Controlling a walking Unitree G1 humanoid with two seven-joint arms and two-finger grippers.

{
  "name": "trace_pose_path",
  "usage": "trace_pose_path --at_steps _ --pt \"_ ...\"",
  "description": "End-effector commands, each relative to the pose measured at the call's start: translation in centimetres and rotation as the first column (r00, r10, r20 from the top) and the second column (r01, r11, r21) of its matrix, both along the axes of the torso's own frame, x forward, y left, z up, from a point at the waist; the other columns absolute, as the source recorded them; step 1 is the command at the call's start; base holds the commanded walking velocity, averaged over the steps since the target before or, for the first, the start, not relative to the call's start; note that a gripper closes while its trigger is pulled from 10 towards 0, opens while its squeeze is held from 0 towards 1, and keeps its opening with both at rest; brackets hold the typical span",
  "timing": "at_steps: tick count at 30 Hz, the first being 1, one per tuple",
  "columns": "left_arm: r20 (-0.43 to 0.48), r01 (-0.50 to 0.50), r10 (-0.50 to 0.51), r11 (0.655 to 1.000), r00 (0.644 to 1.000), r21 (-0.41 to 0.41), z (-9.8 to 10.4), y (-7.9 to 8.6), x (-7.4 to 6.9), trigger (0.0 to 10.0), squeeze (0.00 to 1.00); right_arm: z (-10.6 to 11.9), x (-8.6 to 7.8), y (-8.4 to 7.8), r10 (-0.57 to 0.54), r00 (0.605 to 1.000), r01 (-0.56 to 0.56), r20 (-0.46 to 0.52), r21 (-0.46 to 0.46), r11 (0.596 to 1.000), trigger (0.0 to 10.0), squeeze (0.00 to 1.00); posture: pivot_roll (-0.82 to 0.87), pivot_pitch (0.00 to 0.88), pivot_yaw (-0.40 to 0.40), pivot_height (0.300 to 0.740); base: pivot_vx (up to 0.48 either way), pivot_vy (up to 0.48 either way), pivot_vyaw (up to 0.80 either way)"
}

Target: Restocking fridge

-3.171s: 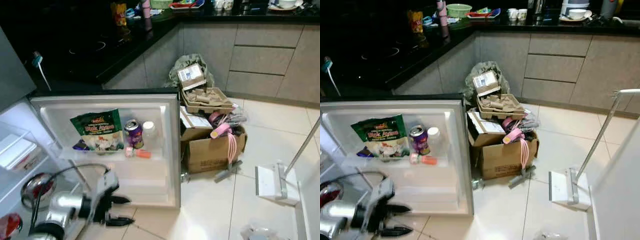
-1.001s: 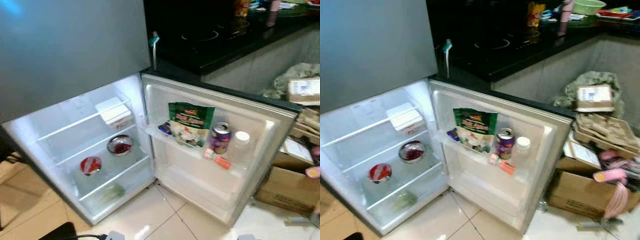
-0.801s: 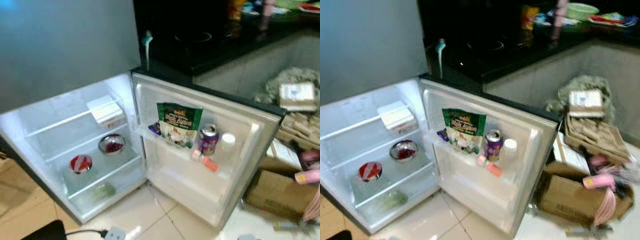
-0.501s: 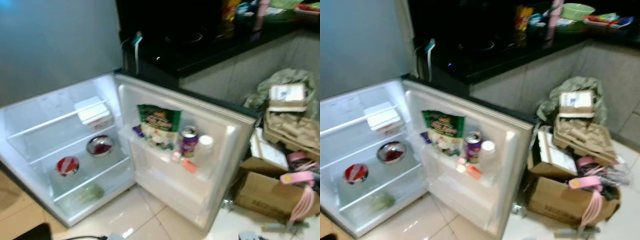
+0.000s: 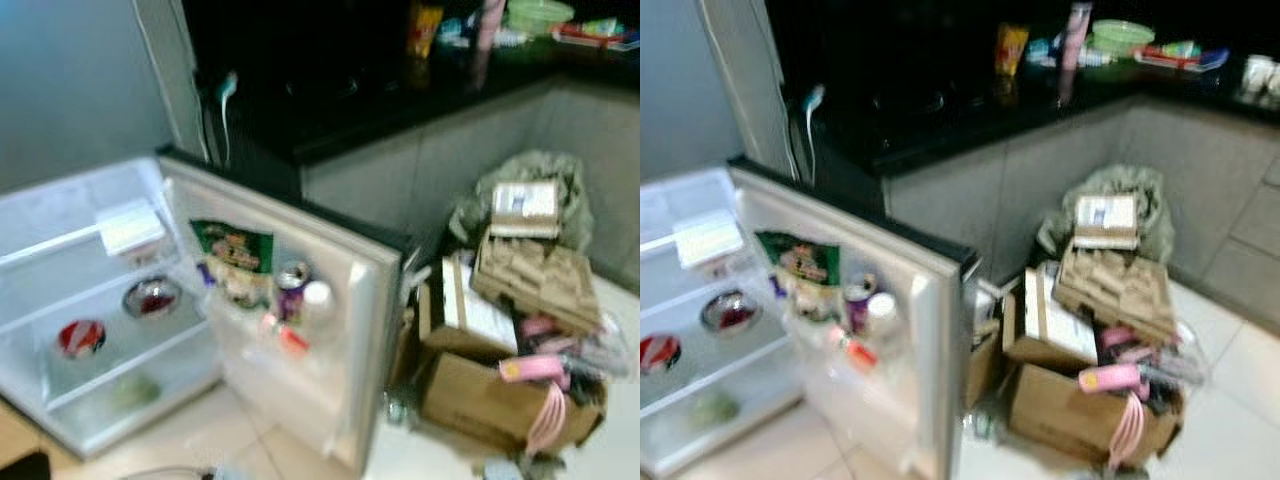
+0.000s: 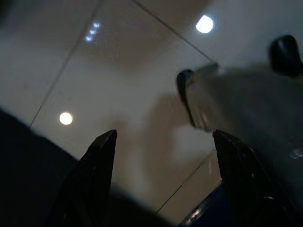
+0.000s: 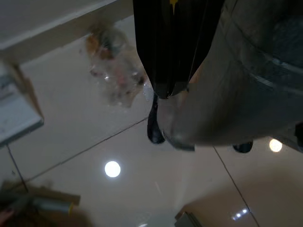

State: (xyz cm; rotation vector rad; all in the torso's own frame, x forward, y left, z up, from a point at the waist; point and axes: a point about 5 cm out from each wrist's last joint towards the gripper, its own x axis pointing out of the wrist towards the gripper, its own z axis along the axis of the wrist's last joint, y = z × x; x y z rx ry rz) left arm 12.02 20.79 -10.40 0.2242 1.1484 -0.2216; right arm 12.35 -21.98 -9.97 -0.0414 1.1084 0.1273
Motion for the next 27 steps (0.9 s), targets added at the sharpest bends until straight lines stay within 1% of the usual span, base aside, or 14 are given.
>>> trace_pose_path --at_steps 1,4,12,14,17,18,19,20,21,23,24,25,27 --pt "-0.025 0.006 -0.006 1.000 1.000 0.015 -0.2 0.3 -0.7 10.0 0.00 0.2 0.7 0.6 0.015 0.999 -0.016 0.031 0.029 0.999 10.0 0.00 -0.04 0.000 0.024 0.740 0.000 0.000 0.77" --pt "-0.025 0.008 -0.007 1.000 1.000 0.012 -0.2 0.2 -0.7 10.0 0.00 0.5 1.4 0.5 0.012 0.999 -0.014 0.053 0.041 0.999 10.0 0.00 -0.05 0.000 0.022 0.740 0.000 0.000 0.77" --pt "-0.024 0.018 -0.018 1.000 1.000 0.011 -0.2 0.1 -0.6 10.0 0.00 0.9 2.1 0.0 -0.008 0.996 0.004 0.086 0.046 0.999 10.0 0.00 -0.05 0.000 0.021 0.740 0.000 0.000 0.77" --pt "-0.026 0.024 -0.024 1.000 0.999 0.011 -0.2 0.1 -0.6 10.0 0.00 1.1 2.3 -0.7 -0.046 0.994 0.043 0.103 0.034 0.999 10.0 0.00 -0.05 0.000 0.022 0.740 0.000 0.000 0.77" --pt "-0.027 0.027 -0.027 1.000 0.999 0.011 -0.2 0.1 -0.6 10.0 0.00 1.2 2.4 -1.2 -0.069 0.992 0.068 0.107 0.017 0.998 10.0 0.00 -0.05 0.000 0.023 0.740 0.000 0.000 0.77" --pt "-0.027 0.028 -0.028 1.000 0.999 0.011 -0.2 0.1 -0.6 10.0 0.00 1.3 2.4 -1.7 -0.102 0.988 0.103 0.115 -0.001 0.995 10.0 0.00 -0.05 0.000 0.024 0.740 0.000 0.000 0.77" --pt "-0.027 0.028 -0.028 1.000 0.999 0.011 -0.2 0.1 -0.6 10.0 0.00 1.3 2.4 -1.7 -0.102 0.988 0.103 0.115 -0.001 0.995 10.0 0.00 -0.05 0.000 0.024 0.740 0.000 0.000 0.77" --pt "-0.027 0.028 -0.028 1.000 0.999 0.010 -0.2 0.1 -0.6 10.0 0.00 1.4 2.3 -2.4 -0.151 0.981 0.155 0.123 -0.026 0.988 10.0 0.00 -0.05 0.000 0.023 0.740 0.000 0.000 0.77" --pt "-0.027 0.028 -0.028 1.000 0.999 0.010 -0.2 0.1 -0.6 10.0 0.00 1.4 2.3 -2.4 -0.151 0.981 0.155 0.123 -0.026 0.988 10.0 0.00 -0.05 0.000 0.023 0.740 0.000 0.000 0.77" --pt "-0.028 0.029 -0.029 1.000 0.999 0.009 -0.2 0.0 -0.6 10.0 0.00 1.7 2.0 -4.1 -0.261 0.955 0.272 0.144 -0.065 0.960 10.0 0.00 -0.05 0.000 0.025 0.740 0.000 0.000 0.34" --pt "-0.028 0.029 -0.029 1.000 0.999 0.009 -0.2 0.0 -0.6 10.0 0.00 1.7 2.0 -4.1 -0.261 0.955 0.272 0.144 -0.065 0.960 10.0 0.00 -0.05 0.000 0.025 0.740 0.000 0.000 0.00" --pt "-0.029 0.030 -0.030 0.999 0.999 0.009 -0.2 0.0 -0.7 10.0 0.00 1.9 1.9 -4.8 -0.298 0.943 0.313 0.149 -0.093 0.945 10.0 0.00 -0.05 0.000 0.025 0.740 0.000 0.000 0.00" --pt "-0.031 0.030 -0.030 1.000 0.999 0.005 -0.2 -0.1 -0.7 10.0 0.00 2.3 1.6 -6.5 -0.396 0.900 0.419 0.179 -0.117 0.900 10.0 0.00 -0.05 0.000 0.022 0.740 0.000 0.000 0.00"
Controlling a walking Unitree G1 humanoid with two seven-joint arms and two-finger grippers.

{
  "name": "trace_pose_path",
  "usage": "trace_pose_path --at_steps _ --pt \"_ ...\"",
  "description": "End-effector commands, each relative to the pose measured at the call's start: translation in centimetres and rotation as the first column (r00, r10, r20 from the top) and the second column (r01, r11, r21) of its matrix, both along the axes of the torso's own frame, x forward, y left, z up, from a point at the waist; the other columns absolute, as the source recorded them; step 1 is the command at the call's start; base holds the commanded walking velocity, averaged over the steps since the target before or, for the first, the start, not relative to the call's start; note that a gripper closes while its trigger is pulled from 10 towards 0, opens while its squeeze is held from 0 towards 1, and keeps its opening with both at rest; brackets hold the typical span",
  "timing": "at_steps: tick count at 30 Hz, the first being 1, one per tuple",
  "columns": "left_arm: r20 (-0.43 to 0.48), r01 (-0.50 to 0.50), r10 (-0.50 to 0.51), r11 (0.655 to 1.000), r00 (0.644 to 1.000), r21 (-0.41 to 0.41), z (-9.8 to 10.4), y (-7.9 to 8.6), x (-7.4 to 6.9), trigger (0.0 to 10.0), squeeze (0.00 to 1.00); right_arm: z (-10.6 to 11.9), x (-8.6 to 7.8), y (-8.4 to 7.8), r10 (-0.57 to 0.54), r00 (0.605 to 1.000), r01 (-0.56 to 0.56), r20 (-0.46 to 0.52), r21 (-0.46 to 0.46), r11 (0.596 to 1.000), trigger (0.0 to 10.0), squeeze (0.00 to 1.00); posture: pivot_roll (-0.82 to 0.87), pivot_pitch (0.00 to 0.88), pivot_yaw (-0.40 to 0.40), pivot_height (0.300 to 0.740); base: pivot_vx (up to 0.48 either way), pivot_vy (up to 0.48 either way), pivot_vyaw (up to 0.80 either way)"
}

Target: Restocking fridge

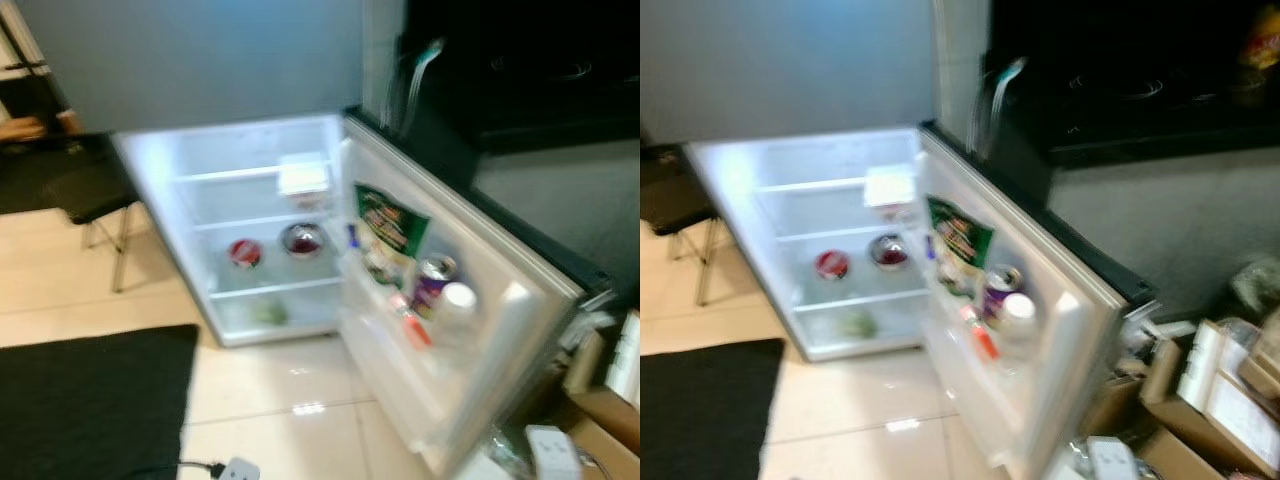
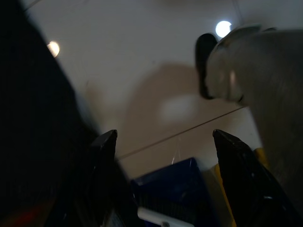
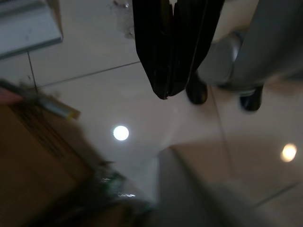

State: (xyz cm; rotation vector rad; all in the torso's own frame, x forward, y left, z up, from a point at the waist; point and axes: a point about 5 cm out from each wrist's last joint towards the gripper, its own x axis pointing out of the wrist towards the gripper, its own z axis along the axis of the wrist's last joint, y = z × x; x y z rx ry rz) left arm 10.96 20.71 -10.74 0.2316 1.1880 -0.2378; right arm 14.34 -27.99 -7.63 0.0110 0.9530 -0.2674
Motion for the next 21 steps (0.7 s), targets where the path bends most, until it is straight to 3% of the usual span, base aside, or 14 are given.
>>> trace_pose_path --at_steps 1,4,7,10,11,12,14,16,18,21 --pt "0.010 0.016 -0.016 1.000 1.000 0.002 0.1 0.0 0.3 10.0 0.00 0.0 -0.4 -0.5 -0.074 0.997 0.074 0.003 -0.002 0.997 10.0 0.00 -0.05 0.000 0.022 0.740 0.000 0.000 0.00" --pt "0.010 0.017 -0.016 1.000 1.000 -0.003 0.1 -0.2 0.3 10.0 0.00 1.5 0.6 -2.9 -0.277 0.951 0.275 0.135 0.037 0.961 10.0 0.00 -0.05 0.000 0.020 0.740 0.000 0.000 0.00" --pt "0.010 0.016 -0.016 1.000 1.000 -0.003 0.1 -0.2 0.3 10.0 0.00 2.1 1.1 -3.6 -0.321 0.930 0.318 0.180 0.043 0.947 10.0 0.00 -0.05 0.000 0.021 0.740 0.000 0.000 0.00" --pt "0.009 0.015 -0.015 1.000 1.000 -0.004 0.1 -0.2 0.3 10.0 0.00 5.2 3.8 -6.4 -0.523 0.758 0.474 0.389 0.222 0.852 10.0 0.00 -0.05 0.000 0.018 0.740 0.000 0.000 0.00" --pt "0.009 0.015 -0.015 1.000 1.000 -0.004 0.1 -0.2 0.3 10.0 0.00 5.2 3.8 -6.4 -0.523 0.758 0.474 0.389 0.222 0.852 10.0 0.00 -0.05 0.000 0.018 0.740 0.000 0.000 0.00" --pt "0.009 0.013 -0.013 1.000 1.000 -0.005 0.0 -0.2 0.2 10.0 0.00 6.9 5.4 -7.3 -0.566 0.670 0.459 0.480 0.331 0.824 10.0 0.00 -0.04 0.000 0.016 0.740 0.000 0.000 0.00" --pt "0.008 0.013 -0.013 1.000 1.000 -0.005 0.0 -0.2 0.2 10.0 0.00 7.4 5.8 -7.5 -0.572 0.648 0.447 0.502 0.358 0.820 10.0 0.00 -0.04 0.000 0.016 0.740 0.000 0.000 0.00" --pt "0.009 0.012 -0.012 1.000 1.000 -0.006 0.0 -0.2 0.2 10.0 0.00 8.8 7.0 -8.1 -0.586 0.588 0.402 0.558 0.426 0.810 10.0 0.00 -0.04 0.000 0.016 0.740 0.000 0.000 0.00" --pt "0.008 0.012 -0.012 1.000 1.000 -0.006 0.0 -0.2 0.2 10.0 0.00 10.6 8.7 -8.2 -0.564 0.535 0.288 0.629 0.492 0.822 10.0 0.00 -0.04 0.000 0.015 0.740 0.000 0.000 0.00" --pt "0.007 0.012 -0.011 1.000 1.000 -0.007 0.0 -0.2 0.2 10.0 0.00 11.2 9.3 -8.1 -0.547 0.523 0.232 0.654 0.509 0.829 10.0 0.00 -0.04 0.000 0.015 0.740 0.000 0.000 0.00"
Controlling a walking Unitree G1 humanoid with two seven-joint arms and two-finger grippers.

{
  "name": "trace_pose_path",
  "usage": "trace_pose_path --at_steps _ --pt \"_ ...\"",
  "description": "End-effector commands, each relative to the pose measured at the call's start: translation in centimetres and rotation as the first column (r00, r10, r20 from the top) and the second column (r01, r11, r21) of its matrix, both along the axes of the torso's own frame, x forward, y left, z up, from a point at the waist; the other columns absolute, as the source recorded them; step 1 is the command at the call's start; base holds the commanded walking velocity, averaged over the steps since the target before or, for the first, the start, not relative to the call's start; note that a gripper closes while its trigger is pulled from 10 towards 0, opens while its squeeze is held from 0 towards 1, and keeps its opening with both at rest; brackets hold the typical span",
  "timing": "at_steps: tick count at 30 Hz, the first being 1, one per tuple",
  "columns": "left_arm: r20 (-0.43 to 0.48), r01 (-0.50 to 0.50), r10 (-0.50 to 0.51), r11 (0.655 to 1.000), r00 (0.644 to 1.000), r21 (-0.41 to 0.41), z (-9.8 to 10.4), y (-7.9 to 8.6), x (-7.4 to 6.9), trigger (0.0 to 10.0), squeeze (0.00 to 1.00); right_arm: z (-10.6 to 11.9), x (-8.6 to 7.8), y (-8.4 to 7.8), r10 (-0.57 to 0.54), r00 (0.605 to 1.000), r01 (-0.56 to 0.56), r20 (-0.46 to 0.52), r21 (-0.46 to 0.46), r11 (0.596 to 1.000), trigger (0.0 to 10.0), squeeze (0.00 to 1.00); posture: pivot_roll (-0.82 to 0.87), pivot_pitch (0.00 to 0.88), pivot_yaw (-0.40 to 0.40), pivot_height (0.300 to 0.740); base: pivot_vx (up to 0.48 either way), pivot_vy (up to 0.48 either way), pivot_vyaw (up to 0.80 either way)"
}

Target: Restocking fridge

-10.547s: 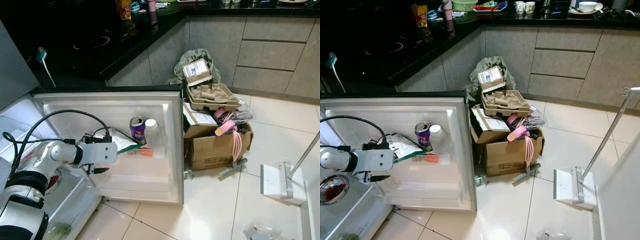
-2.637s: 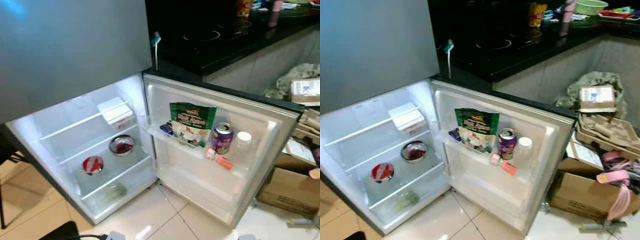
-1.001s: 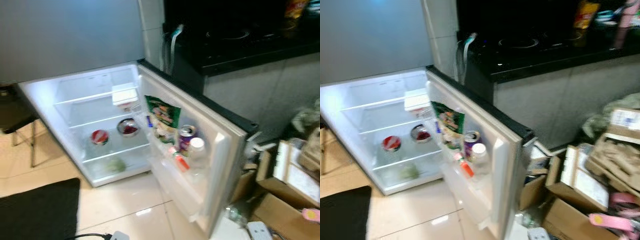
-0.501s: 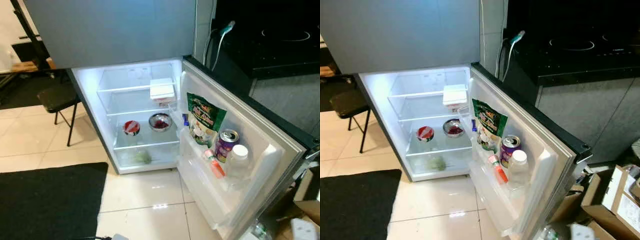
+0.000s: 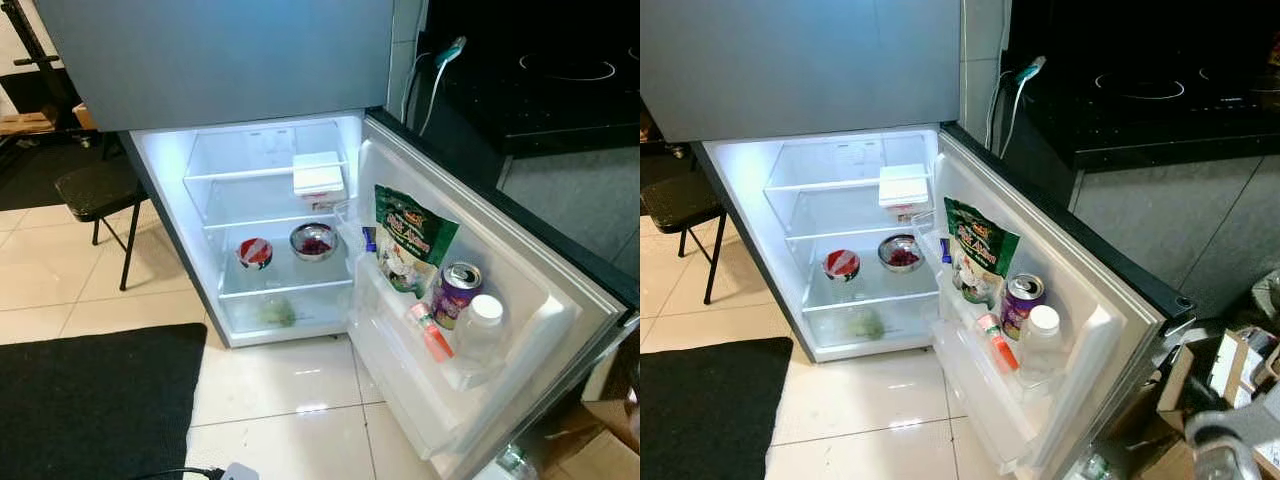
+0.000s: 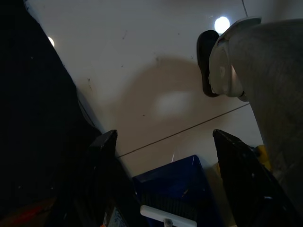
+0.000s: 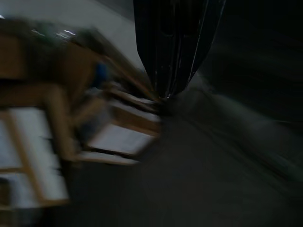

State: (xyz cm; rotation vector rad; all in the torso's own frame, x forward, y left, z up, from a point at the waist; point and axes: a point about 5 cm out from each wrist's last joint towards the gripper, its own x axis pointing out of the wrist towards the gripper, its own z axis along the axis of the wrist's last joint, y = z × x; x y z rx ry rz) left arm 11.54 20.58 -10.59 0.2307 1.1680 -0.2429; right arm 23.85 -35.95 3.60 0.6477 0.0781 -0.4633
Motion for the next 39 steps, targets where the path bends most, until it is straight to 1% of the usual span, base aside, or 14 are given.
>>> trace_pose_path --at_steps 1,8,15,19,21,23,24,26,27,28,33,35,37,39 --pt "-0.012 0.007 -0.007 1.000 1.000 -0.001 -0.1 -0.1 -0.4 10.0 0.00 0.5 0.3 0.0 0.032 0.998 -0.034 0.055 0.021 0.999 10.0 0.00 -0.04 0.000 0.015 0.740 0.000 0.000 0.00" --pt "-0.012 0.006 -0.006 1.000 1.000 -0.006 -0.1 -0.2 -0.4 10.0 0.00 1.7 2.0 2.2 0.315 0.923 -0.326 0.222 0.013 0.945 10.0 0.00 -0.04 0.000 0.012 0.740 0.000 0.000 0.00" --pt "-0.010 0.018 -0.018 1.000 1.000 -0.008 -0.1 -0.4 -0.3 10.0 0.00 1.3 1.2 4.2 0.568 0.764 -0.597 0.306 0.004 0.802 10.0 0.00 -0.05 0.000 0.016 0.740 0.000 0.000 0.00" --pt "-0.012 0.021 -0.022 1.000 1.000 -0.008 -0.1 -0.4 -0.3 10.0 0.00 0.0 0.1 8.7 0.820 0.461 -0.878 0.339 0.038 0.477 10.0 0.00 -0.05 0.000 0.013 0.740 0.000 0.000 0.00" --pt "-0.012 0.022 -0.022 1.000 1.000 -0.008 -0.1 -0.3 -0.3 10.0 0.00 -0.2 -0.1 9.7 0.849 0.400 -0.911 0.345 0.049 0.409 10.0 0.00 -0.05 0.000 0.013 0.740 0.000 0.000 0.00" --pt "-0.014 0.024 -0.024 1.000 1.000 -0.006 -0.1 -0.3 -0.3 10.0 0.00 0.5 -0.6 13.4 0.891 0.171 -0.984 0.421 0.029 0.175 10.0 0.00 -0.05 0.000 0.013 0.740 0.000 0.000 0.00" --pt "-0.014 0.024 -0.024 1.000 1.000 -0.006 -0.1 -0.3 -0.3 10.0 0.00 0.5 -0.6 13.4 0.891 0.171 -0.984 0.421 0.029 0.175 10.0 0.00 -0.05 0.000 0.013 0.740 0.000 0.000 0.00" --pt "-0.015 0.026 -0.026 1.000 1.000 -0.005 -0.1 -0.2 -0.3 10.0 0.00 1.9 -1.0 16.4 0.865 0.004 -1.000 0.502 -0.012 0.011 10.0 0.00 -0.05 0.000 0.013 0.740 0.000 0.000 0.00" --pt "-0.015 0.026 -0.026 1.000 1.000 -0.005 -0.1 -0.2 -0.3 10.0 0.00 1.9 -1.0 16.4 0.865 0.004 -1.000 0.502 -0.012 0.011 10.0 0.00 -0.05 0.000 0.013 0.740 0.000 0.000 0.00" --pt "-0.015 0.027 -0.027 1.000 1.000 -0.004 -0.1 -0.2 -0.3 10.0 0.00 2.5 -1.1 17.6 0.844 -0.064 -0.998 0.533 -0.034 -0.054 10.0 0.00 -0.05 0.000 0.013 0.740 0.000 0.000 0.00" --pt "-0.015 0.029 -0.029 1.000 0.999 -0.004 -0.1 -0.2 -0.3 10.0 0.00 2.3 -0.9 18.9 0.844 -0.096 -0.995 0.528 -0.042 -0.087 10.0 0.00 -0.05 0.000 0.011 0.740 0.000 0.000 0.00" --pt "-0.014 0.029 -0.029 1.000 0.999 -0.004 -0.1 -0.2 -0.3 10.0 0.00 1.4 -0.5 18.9 0.871 -0.044 -0.999 0.490 -0.017 -0.041 10.0 0.00 -0.05 0.000 0.010 0.740 0.000 0.000 0.00" --pt "-0.013 0.029 -0.029 1.000 0.999 -0.004 -0.1 -0.3 -0.2 10.0 0.00 -1.5 0.3 17.6 0.931 0.174 -0.985 0.321 0.053 0.166 10.0 0.00 -0.05 0.000 0.011 0.740 0.000 0.000 0.00" --pt "-0.013 0.029 -0.029 1.000 0.999 -0.004 -0.1 -0.3 -0.2 10.0 0.00 -1.5 0.3 17.6 0.931 0.174 -0.985 0.321 0.053 0.166 10.0 0.00 -0.05 0.000 0.011 0.740 0.000 0.000 0.00"
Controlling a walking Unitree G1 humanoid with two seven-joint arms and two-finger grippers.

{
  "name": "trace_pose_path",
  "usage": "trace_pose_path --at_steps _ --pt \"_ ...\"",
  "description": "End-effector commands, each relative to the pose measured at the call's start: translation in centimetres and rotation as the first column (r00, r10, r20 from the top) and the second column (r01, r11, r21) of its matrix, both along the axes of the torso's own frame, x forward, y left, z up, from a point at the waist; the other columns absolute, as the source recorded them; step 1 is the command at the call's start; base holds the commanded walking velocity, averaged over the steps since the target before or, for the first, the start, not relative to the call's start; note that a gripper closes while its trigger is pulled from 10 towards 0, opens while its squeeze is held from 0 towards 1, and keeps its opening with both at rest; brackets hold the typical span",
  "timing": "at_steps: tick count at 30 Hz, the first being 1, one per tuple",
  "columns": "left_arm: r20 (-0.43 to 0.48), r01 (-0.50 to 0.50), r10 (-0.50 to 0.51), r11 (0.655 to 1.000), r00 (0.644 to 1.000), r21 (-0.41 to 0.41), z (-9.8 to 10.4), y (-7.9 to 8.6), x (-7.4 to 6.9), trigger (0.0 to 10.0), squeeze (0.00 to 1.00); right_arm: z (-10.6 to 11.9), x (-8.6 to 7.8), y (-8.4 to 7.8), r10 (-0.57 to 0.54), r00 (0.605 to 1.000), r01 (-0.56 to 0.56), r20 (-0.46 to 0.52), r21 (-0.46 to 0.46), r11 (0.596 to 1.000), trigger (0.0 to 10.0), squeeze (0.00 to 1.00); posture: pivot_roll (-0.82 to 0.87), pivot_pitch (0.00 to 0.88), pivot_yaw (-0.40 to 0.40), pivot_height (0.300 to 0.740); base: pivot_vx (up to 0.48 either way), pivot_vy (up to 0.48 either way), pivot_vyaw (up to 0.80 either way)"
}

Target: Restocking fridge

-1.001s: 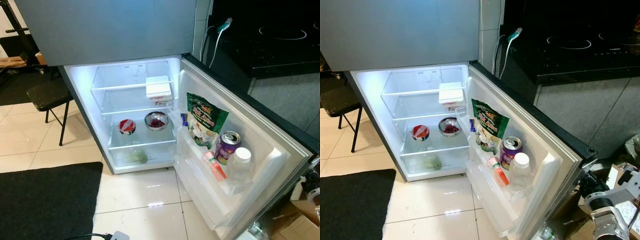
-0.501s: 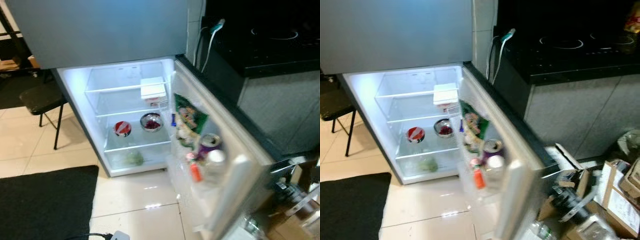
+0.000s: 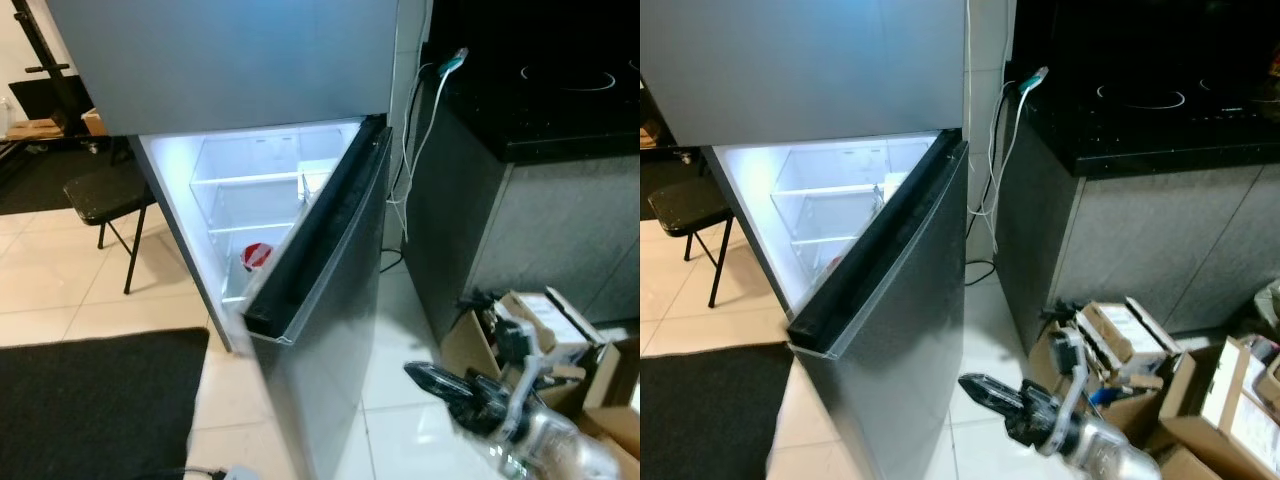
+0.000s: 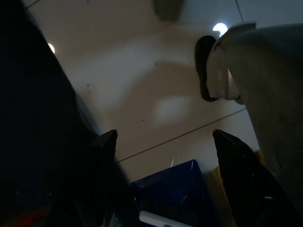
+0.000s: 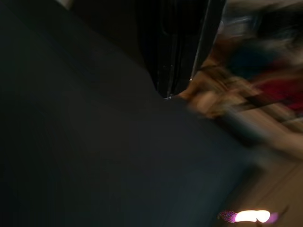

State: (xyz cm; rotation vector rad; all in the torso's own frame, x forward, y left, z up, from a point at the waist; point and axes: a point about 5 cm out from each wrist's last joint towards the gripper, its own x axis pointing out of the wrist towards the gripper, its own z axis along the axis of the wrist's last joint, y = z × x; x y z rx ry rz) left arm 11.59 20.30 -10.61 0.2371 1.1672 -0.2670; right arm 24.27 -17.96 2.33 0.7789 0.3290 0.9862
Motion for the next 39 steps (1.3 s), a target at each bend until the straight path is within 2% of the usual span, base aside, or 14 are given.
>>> trace_pose_path --at_steps 1,3,4,5,6,7,8,10,12,13,14,15,24,39 --pt "-0.010 0.006 -0.006 1.000 1.000 0.003 -0.1 -0.1 -0.3 10.0 0.00 -1.3 0.0 -1.0 -0.116 0.993 0.111 -0.034 -0.119 0.987 10.0 0.00 -0.05 0.000 0.010 0.740 0.000 0.000 0.00" --pt "-0.010 0.007 -0.007 1.000 1.000 0.002 -0.1 -0.1 -0.2 10.0 0.00 -4.0 -0.4 -3.3 -0.409 0.903 0.328 -0.133 -0.400 0.856 10.0 0.00 -0.05 0.000 0.013 0.740 0.000 0.000 0.00" --pt "-0.010 0.007 -0.007 1.000 1.000 0.002 -0.1 -0.1 -0.2 10.0 0.00 -4.0 -0.4 -3.3 -0.409 0.903 0.328 -0.133 -0.400 0.856 10.0 0.00 -0.05 0.000 0.013 0.740 0.000 0.000 0.00" --pt "-0.010 0.008 -0.008 1.000 1.000 0.001 -0.1 -0.1 -0.2 10.0 0.00 -4.7 -0.8 -4.0 -0.482 0.863 0.365 -0.153 -0.473 0.802 10.0 0.00 -0.05 0.000 0.013 0.740 0.000 0.000 0.00" --pt "-0.010 0.008 -0.008 1.000 1.000 0.001 -0.1 -0.1 -0.2 10.0 0.00 -4.7 -0.8 -4.0 -0.482 0.863 0.365 -0.153 -0.473 0.802 10.0 0.00 -0.05 0.000 0.013 0.740 0.000 0.000 0.00" --pt "-0.010 0.009 -0.009 1.000 1.000 0.001 -0.1 -0.2 -0.2 10.0 0.00 -5.5 -1.5 -4.6 -0.538 0.826 0.372 -0.169 -0.553 0.745 10.0 0.00 -0.05 0.000 0.010 0.740 0.000 0.000 0.00" --pt "-0.010 0.009 -0.009 1.000 1.000 0.001 -0.1 -0.2 -0.2 10.0 0.00 -5.5 -1.5 -4.6 -0.538 0.826 0.372 -0.169 -0.553 0.745 10.0 0.00 -0.05 0.000 0.010 0.740 0.000 0.000 0.00" --pt "-0.008 0.004 -0.004 1.000 1.000 -0.001 -0.1 -0.3 -0.1 10.0 0.00 -8.1 -5.1 -5.4 -0.576 0.789 0.251 -0.213 -0.744 0.619 10.0 0.00 -0.04 0.000 0.003 0.740 0.000 0.000 0.23" --pt "-0.008 0.004 -0.004 1.000 1.000 -0.001 -0.1 -0.3 -0.1 10.0 0.00 -8.1 -5.1 -5.4 -0.576 0.789 0.251 -0.213 -0.744 0.619 10.0 0.00 -0.04 0.000 0.003 0.740 0.000 0.000 0.46" --pt "-0.007 0.000 0.000 1.000 1.000 -0.003 -0.1 -0.3 -0.1 10.0 0.00 -9.1 -6.7 -5.6 -0.585 0.777 0.193 -0.233 -0.796 0.573 10.0 0.00 -0.04 0.000 0.006 0.740 0.000 0.000 0.71" --pt "-0.007 0.000 0.000 1.000 1.000 -0.003 -0.1 -0.3 -0.1 10.0 0.00 -9.1 -6.7 -5.6 -0.585 0.777 0.193 -0.233 -0.796 0.573 10.0 0.00 -0.04 0.000 0.006 0.740 0.000 0.000 0.71" --pt "-0.006 -0.001 0.001 1.000 1.000 -0.004 -0.1 -0.4 -0.1 10.0 0.00 -9.9 -7.9 -5.6 -0.593 0.767 0.147 -0.247 -0.831 0.537 10.0 0.00 -0.04 0.000 0.004 0.740 0.000 0.000 0.71" --pt "-0.003 -0.002 0.002 1.000 1.000 -0.006 -0.1 -0.6 0.1 10.0 0.00 -12.4 -13.3 -5.3 -0.575 0.751 -0.071 -0.324 -0.906 0.417 10.0 0.00 -0.04 0.000 0.002 0.740 0.000 0.000 0.71" --pt "0.001 0.013 -0.013 1.000 1.000 0.001 -0.1 -0.8 0.2 10.0 0.00 -12.5 -13.9 -5.6 -0.539 0.786 -0.122 -0.303 -0.931 0.345 10.0 0.00 -0.04 0.000 -0.006 0.740 0.000 0.000 0.71"
